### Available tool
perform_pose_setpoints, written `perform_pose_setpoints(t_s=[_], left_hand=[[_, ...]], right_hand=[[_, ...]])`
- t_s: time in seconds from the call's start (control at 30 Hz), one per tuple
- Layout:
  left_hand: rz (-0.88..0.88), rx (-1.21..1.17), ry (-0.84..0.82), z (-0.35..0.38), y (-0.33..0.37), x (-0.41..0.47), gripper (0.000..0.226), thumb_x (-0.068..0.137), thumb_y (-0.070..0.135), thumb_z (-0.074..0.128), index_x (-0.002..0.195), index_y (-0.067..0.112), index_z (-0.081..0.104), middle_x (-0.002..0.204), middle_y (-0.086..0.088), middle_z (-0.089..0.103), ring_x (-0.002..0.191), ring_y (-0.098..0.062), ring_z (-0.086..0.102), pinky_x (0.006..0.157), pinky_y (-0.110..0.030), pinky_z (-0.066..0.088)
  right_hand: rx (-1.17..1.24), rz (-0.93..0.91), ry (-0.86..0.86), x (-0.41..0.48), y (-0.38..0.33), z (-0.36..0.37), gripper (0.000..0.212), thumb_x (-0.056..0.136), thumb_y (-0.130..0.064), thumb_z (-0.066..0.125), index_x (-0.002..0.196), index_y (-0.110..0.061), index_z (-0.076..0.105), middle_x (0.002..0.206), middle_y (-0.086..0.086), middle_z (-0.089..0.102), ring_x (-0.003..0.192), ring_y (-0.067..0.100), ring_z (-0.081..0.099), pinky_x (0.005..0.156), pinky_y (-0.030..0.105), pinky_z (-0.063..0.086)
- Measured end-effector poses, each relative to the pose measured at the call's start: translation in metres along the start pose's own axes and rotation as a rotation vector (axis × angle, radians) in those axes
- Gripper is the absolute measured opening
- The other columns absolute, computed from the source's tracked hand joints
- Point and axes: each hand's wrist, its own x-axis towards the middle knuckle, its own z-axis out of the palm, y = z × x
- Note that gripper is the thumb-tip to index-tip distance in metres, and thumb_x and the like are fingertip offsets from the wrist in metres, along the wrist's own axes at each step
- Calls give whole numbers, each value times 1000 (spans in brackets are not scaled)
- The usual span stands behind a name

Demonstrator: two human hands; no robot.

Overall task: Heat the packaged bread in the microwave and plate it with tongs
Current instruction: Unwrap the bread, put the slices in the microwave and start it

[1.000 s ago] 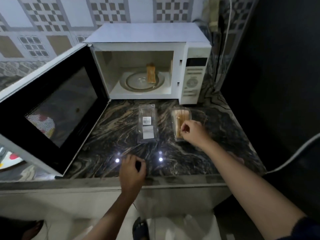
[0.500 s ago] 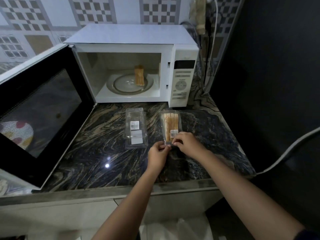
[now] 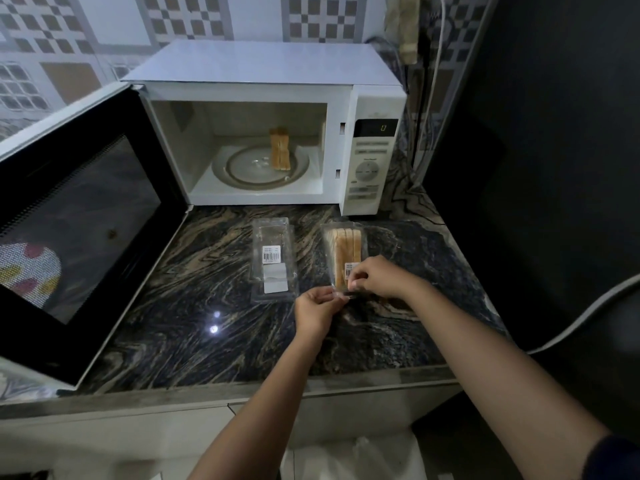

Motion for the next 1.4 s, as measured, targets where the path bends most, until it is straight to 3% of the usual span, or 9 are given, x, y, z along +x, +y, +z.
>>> perform_pose_setpoints(t_s=[0.23, 0.4, 0.57, 0.7, 0.83, 1.0, 1.1, 1.2, 1.4], left_hand=[[-22, -13, 7, 3, 1, 0, 18, 75, -4, 72, 88, 3, 63, 86, -15, 69, 85, -25, 65, 87, -38, 53], [-47, -35, 0, 4, 4, -2, 19, 76, -6, 71, 87, 4, 60, 82, -9, 66, 83, -22, 64, 86, -34, 52], [-145, 0, 11, 6, 10, 9, 20, 75, -5, 72, 79, 8, 57, 75, -8, 64, 75, -22, 63, 80, -34, 54], [-233, -2, -14, 5, 16, 17, 24, 71, -8, 73, 74, 8, 56, 74, -13, 64, 73, -22, 63, 73, -30, 54], [-295, -71, -16, 6, 16, 22, 11, 77, -6, 67, 77, 2, 59, 77, -17, 64, 80, -26, 65, 73, -28, 55], [-292, -154, -47, 9, 19, 21, 9, 83, -10, 57, 77, -3, 56, 72, -17, 59, 71, -23, 64, 65, -24, 55], [-286, -195, -46, 12, 21, 18, 18, 82, -15, 56, 74, 0, 53, 74, -16, 58, 70, -23, 63, 65, -22, 56], [-287, -218, -49, 14, 22, 14, 19, 84, -16, 53, 75, 1, 51, 75, -16, 57, 70, -21, 62, 59, -18, 56], [-321, -276, -11, 20, 23, 11, 21, 84, -16, 52, 73, 2, 50, 78, -17, 55, 74, -22, 60, 58, -20, 57]], right_hand=[[65, 28, -19, -2, -26, -41, 12, 86, -15, 64, 95, -15, 73, 104, 2, 69, 96, 13, 59, 77, 23, 41], [124, 35, 276, -7, -47, -60, 17, 86, -18, 65, 100, -14, 73, 117, 3, 67, 106, 19, 61, 82, 21, 41], [-25, -46, 789, -4, -67, -56, 18, 93, -20, 52, 103, -17, 67, 102, 6, 69, 80, 23, 64, 64, 34, 55], [-23, -165, 875, 7, -67, -42, 15, 92, -12, 49, 106, -8, 47, 85, 1, 53, 69, 18, 51, 45, 21, 30], [-51, -42, 800, 17, -63, -30, 12, 90, -11, 50, 100, -8, 45, 94, 6, 53, 83, 25, 57, 53, 25, 34], [27, 280, 459, 37, -61, -21, 64, 86, -39, 60, 136, -4, 39, 137, 15, 45, 123, 32, 48, 92, 35, 46], [73, 340, 215, 45, -60, -15, 67, 89, -48, 54, 142, -9, 38, 149, 14, 35, 135, 30, 37, 111, 35, 33], [105, 362, 94, 48, -56, -10, 61, 92, -44, 51, 143, -13, 36, 152, 12, 30, 138, 28, 32, 109, 31, 29], [144, 415, 194, 50, -53, -18, 42, 86, -30, 63, 124, -14, 55, 127, 10, 54, 111, 23, 55, 81, 24, 45]])
